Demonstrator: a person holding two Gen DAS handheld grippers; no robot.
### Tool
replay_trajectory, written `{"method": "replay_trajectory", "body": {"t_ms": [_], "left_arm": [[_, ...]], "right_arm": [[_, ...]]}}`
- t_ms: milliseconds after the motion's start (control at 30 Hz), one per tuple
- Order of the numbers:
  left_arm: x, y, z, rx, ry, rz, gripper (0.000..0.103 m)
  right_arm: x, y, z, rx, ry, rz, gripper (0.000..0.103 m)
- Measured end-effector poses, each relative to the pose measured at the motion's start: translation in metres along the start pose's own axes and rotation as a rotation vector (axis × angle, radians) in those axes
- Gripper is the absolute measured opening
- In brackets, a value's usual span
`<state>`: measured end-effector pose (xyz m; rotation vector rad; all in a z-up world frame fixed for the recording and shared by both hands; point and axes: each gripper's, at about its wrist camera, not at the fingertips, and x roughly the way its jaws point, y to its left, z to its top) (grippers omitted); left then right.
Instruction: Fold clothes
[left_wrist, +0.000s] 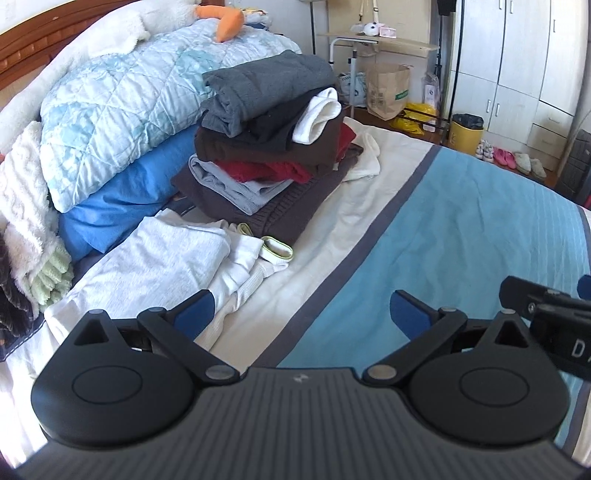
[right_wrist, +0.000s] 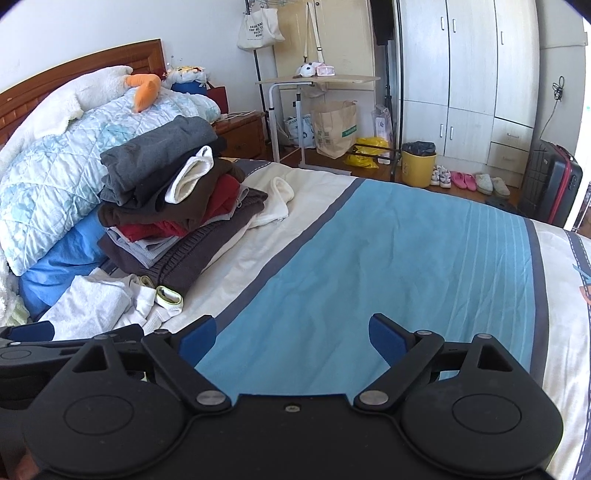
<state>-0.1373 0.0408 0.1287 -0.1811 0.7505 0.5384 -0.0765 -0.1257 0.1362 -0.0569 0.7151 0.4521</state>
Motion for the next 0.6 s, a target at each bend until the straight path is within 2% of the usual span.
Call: {"method": "replay_trajectory", "body": {"t_ms": [600], "left_arm": [[0.0035, 0.0063, -0.0005, -0.012, 0.023, -0.006, 0.103]], "right_arm": [[0.0062, 0.0026, -0.0025, -0.001, 0.0, -0.003, 0.093]]}}
